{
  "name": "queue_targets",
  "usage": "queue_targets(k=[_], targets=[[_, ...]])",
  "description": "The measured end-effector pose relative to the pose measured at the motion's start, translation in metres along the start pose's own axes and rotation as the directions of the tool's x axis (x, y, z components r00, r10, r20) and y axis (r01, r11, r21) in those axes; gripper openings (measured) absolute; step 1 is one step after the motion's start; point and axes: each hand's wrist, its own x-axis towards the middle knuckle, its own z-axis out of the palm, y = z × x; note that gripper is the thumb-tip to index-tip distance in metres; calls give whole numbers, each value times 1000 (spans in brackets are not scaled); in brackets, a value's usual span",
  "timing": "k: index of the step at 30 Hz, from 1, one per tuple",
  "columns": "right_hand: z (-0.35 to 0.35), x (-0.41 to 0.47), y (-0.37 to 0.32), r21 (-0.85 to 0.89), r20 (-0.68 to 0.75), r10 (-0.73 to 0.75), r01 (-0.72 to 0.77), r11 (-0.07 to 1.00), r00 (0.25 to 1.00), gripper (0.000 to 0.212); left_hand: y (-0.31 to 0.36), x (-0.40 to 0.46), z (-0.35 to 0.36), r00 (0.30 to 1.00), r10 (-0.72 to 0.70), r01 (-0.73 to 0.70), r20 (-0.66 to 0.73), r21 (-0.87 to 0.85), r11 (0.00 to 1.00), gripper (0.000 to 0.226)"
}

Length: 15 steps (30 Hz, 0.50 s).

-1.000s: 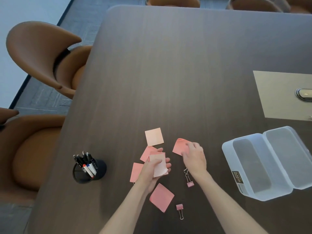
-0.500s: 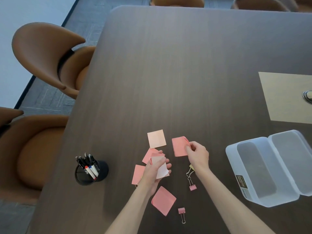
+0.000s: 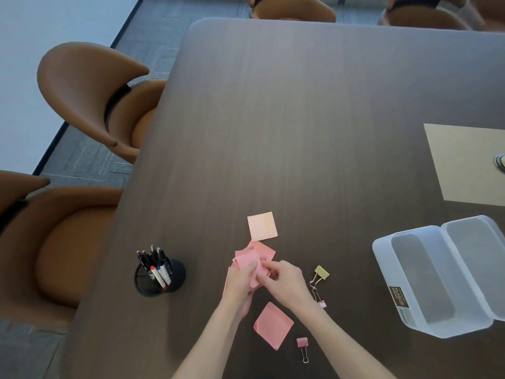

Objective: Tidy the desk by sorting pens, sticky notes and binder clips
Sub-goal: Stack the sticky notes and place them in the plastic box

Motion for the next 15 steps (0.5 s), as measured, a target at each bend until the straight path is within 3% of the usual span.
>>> queue_targets(k=[2, 5, 12, 15], targets=[[5, 5, 2, -122, -54, -50, 43, 992, 997, 24, 2, -1, -8, 1000, 1, -1, -22, -8, 1000, 38], [11, 21, 5, -170, -191, -17, -16, 985, 981, 22, 3, -1, -22, 998, -1, 2, -63, 11, 1000, 43], [43, 53, 4, -463, -210, -34, -68, 884, 977, 57, 6, -3, -43, 996, -20, 19, -90, -12, 1000, 40], [40, 56, 4, -450, -245, 21, -133, 883, 969, 38, 10, -2, -50, 995, -22, 23, -95, 5, 1000, 34]])
